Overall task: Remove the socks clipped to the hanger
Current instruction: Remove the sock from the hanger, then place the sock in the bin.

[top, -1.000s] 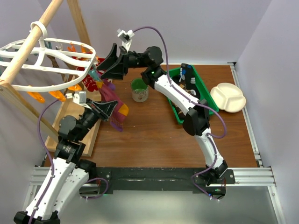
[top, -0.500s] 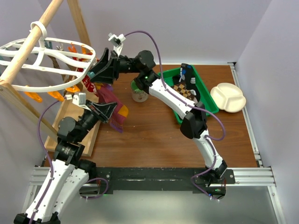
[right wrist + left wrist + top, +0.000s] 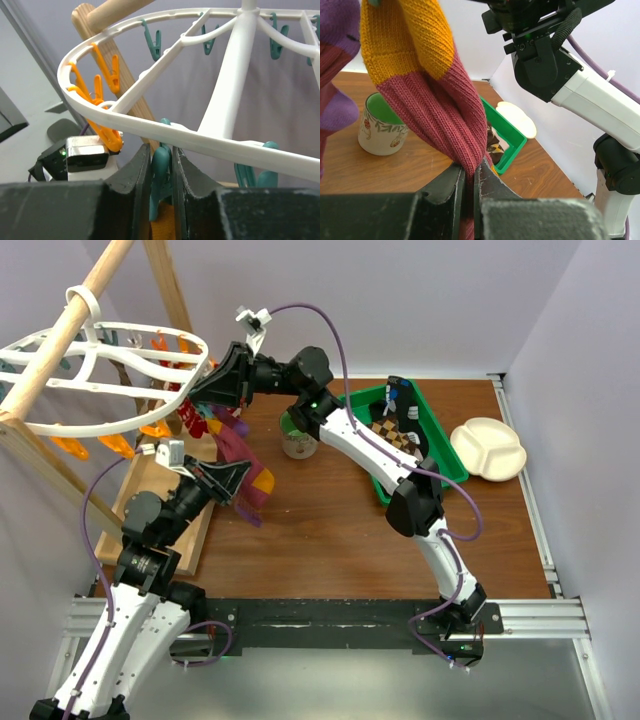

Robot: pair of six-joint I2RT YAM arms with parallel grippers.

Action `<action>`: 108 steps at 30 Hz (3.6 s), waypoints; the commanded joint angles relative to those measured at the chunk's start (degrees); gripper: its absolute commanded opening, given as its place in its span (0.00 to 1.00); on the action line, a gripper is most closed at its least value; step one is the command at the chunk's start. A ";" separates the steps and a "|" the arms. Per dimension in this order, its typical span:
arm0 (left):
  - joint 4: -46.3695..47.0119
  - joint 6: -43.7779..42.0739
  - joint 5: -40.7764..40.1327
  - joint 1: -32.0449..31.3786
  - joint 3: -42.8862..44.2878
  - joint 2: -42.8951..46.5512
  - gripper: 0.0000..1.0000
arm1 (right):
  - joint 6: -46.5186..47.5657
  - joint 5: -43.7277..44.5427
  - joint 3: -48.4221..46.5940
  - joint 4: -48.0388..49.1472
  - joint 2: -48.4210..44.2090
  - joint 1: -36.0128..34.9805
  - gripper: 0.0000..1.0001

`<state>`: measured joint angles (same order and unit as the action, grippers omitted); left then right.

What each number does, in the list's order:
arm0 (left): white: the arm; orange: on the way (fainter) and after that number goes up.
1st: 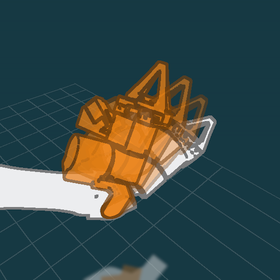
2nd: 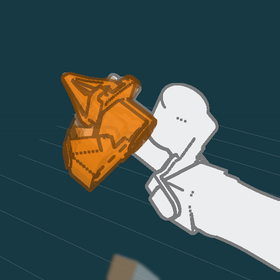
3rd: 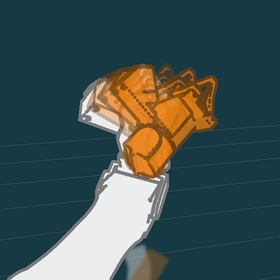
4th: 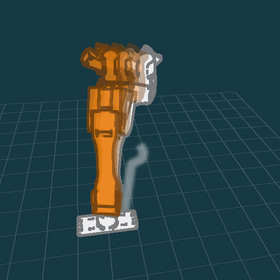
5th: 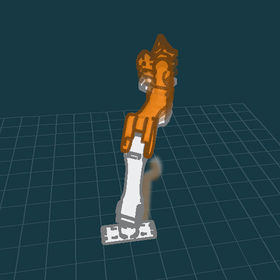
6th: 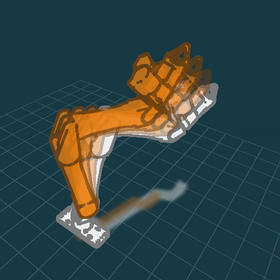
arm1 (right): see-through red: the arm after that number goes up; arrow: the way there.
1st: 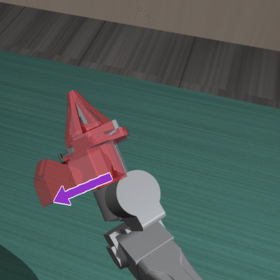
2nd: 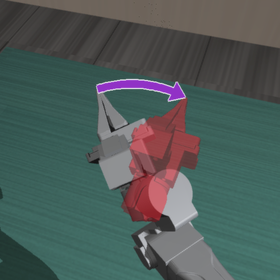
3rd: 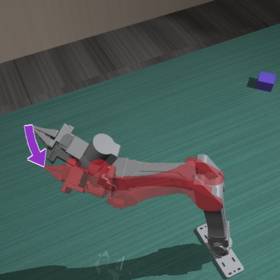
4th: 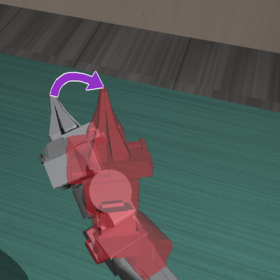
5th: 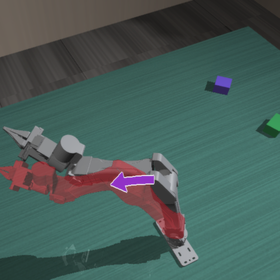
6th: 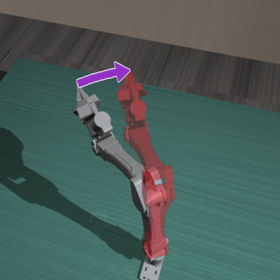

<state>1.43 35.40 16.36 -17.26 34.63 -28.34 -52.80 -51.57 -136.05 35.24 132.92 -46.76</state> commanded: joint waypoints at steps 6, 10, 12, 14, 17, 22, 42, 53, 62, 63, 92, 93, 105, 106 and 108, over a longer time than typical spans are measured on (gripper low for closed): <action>-1.34 0.20 2.10 0.29 0.26 1.71 0.00 | 1.82 2.18 -0.97 -0.96 -2.76 0.01 0.01; -4.24 0.11 1.31 0.29 -0.53 3.19 0.00 | 3.14 2.97 -0.54 -2.20 -3.28 -0.08 0.01; -4.33 0.28 1.13 0.29 -1.14 3.73 0.00 | 3.66 3.14 -0.27 -2.37 -3.55 -0.17 0.08; -4.51 0.29 1.13 0.29 -1.15 3.90 0.00 | 4.28 4.02 0.96 -2.46 -4.16 -0.08 0.14; -5.03 0.11 0.96 0.29 -0.88 3.90 0.00 | 5.42 4.46 2.36 -2.55 -5.21 -0.08 0.30; -5.83 -0.77 0.69 0.29 -0.35 4.08 0.00 | 8.76 6.30 4.91 -5.53 -7.41 -0.17 0.58; 7.09 -0.33 2.45 0.21 -3.61 3.03 0.00 | 26.51 30.28 36.53 -21.88 -31.83 2.38 0.84; 13.95 -1.73 0.34 -5.23 -3.34 0.92 0.00 | 29.15 53.58 56.31 -30.84 -56.95 2.29 0.86; 19.48 -6.91 -15.55 -24.73 -3.00 -7.23 0.00 | 31.00 62.20 61.42 -38.75 -67.88 2.29 0.88; 20.36 -8.05 -18.00 -27.45 -2.12 -8.82 0.00 | 31.00 62.64 61.95 -38.85 -69.54 2.38 0.88; 33.99 -16.16 -11.62 -29.86 68.09 -94.69 0.00 | 36.71 83.74 64.42 -45.00 -87.22 2.29 0.89; 32.86 -15.63 -10.66 -29.85 70.63 -96.71 0.00 | 36.80 83.83 64.59 -45.35 -87.22 2.38 0.89; 31.00 -10.96 -7.13 -27.74 68.82 -104.48 0.54 | 36.27 80.59 65.65 -45.35 -80.90 2.29 0.91; 30.83 -11.14 -7.13 -27.83 68.29 -103.60 0.58 | 35.92 80.40 65.65 -45.09 -80.46 2.29 0.92; 31.52 -11.32 -7.39 -27.74 65.49 -100.62 0.66 | 35.22 78.30 65.39 -44.91 -78.88 2.29 0.92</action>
<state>28.34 24.49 8.16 -45.52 102.13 -137.88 -16.88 29.95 -70.61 -9.98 52.42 -44.29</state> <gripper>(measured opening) 0.616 0.915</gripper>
